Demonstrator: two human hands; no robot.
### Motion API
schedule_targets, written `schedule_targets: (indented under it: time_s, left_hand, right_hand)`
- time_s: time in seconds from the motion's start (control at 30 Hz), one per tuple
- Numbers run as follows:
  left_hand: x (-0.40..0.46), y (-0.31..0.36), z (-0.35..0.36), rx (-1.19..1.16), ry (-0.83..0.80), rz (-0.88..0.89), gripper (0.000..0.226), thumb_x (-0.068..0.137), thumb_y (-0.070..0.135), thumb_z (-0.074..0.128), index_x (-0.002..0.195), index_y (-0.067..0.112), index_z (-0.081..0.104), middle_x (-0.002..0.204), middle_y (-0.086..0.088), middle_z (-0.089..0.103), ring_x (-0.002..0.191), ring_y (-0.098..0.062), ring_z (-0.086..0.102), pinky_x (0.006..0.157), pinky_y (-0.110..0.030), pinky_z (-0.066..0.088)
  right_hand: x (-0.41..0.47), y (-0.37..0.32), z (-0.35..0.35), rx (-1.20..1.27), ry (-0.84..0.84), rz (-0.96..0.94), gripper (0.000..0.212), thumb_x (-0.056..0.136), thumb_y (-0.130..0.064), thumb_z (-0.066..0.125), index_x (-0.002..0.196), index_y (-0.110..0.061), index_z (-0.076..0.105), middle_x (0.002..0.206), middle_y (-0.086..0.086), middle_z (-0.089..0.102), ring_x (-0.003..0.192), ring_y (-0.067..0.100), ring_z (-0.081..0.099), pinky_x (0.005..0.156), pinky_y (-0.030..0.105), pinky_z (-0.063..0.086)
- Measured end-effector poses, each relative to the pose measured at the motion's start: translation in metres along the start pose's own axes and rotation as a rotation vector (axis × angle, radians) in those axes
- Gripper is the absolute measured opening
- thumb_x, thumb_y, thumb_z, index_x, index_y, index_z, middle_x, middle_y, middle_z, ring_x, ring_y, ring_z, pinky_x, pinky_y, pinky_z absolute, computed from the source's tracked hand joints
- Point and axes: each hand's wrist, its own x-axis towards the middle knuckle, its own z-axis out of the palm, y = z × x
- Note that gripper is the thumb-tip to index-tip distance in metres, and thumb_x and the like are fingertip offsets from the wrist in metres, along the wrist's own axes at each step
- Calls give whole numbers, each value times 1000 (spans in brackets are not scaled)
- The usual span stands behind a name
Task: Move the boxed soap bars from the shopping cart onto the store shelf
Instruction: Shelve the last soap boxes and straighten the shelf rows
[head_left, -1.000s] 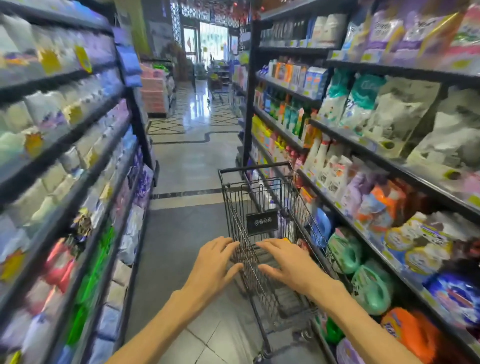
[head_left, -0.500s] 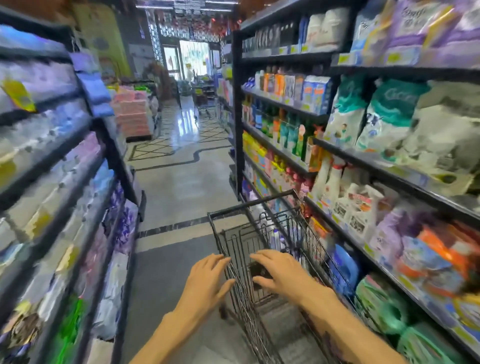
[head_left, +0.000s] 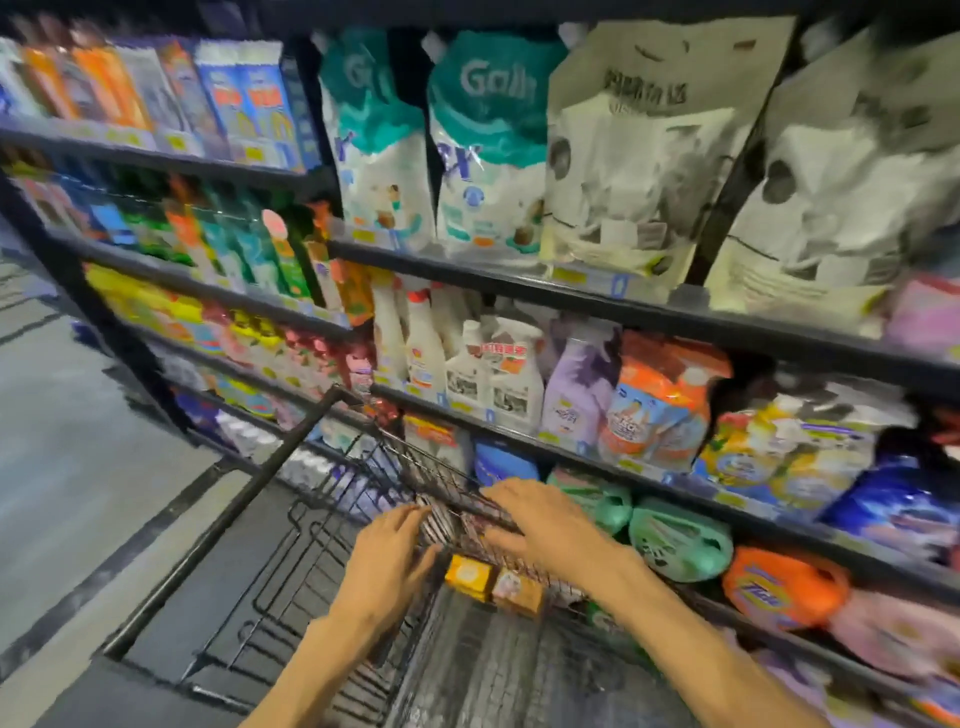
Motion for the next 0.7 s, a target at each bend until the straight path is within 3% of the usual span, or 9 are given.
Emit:
schedule_targets:
  time_s: [0.1,0.2,0.37,0.43,0.53,0.6,0.63,0.7]
  left_hand:
    - [36,-21,19,-23,-117,77,60,97,56,46,142,17,53,134,-2,59,120,-27,58,97,-40,50]
    - [64,-39,46,-59,-246,105,65,96,61,40,141,16,51,130,-4,58,117,-30,58,92,-41,51]
    - [99,-73,127,-139,-377,-15,57,100,46,53,148,17,43,145,-7,51,130,-29,53,102,-38,45]
    - [110,-86,171,-161,-430,-82,57,100,44,53,149,17,41,143,-9,52,127,-31,54,99,-38,45]
    - [130,-108,245,-184,-465,-168,52,99,41,56,143,16,45,134,-12,57,119,-35,58,92,-41,48]
    - [141,-118,292,-184,-483,-225,52,98,43,56,140,15,46,132,-13,57,117,-37,59,90,-42,50]
    - [147,-121,312,-178,-493,-236,53,98,43,57,140,13,45,132,-14,56,117,-37,58,90,-43,51]
    - [158,-127,349,-176,-484,-239,59,95,42,61,140,9,43,133,-17,54,120,-40,56,94,-46,51]
  right_hand:
    - [0,13,7,36,-42,202,57,95,-49,58,145,-23,47,138,3,55,126,26,51,101,41,43]
    - [-4,29,36,78,-84,350,57,95,-51,57,144,-23,48,135,3,58,125,26,54,100,39,44]
    - [-16,50,116,154,-135,546,58,96,-59,44,148,-34,41,145,-7,52,133,15,49,101,31,44]
    - [-18,59,156,215,-165,600,62,96,-65,38,149,-33,40,149,-6,48,136,16,47,104,30,41]
    - [-18,70,222,303,-128,679,76,89,-81,16,142,-36,46,140,-4,58,118,11,64,97,22,45]
    - [-22,75,257,392,-133,731,71,87,-83,30,142,-41,45,143,-11,52,128,8,55,100,19,40]
    - [-23,76,270,408,-173,735,82,79,-89,36,145,-42,44,147,-14,46,136,9,46,105,22,38]
    - [-23,79,298,419,-172,707,91,70,-94,35,143,-41,46,147,-8,49,137,17,46,111,31,39]
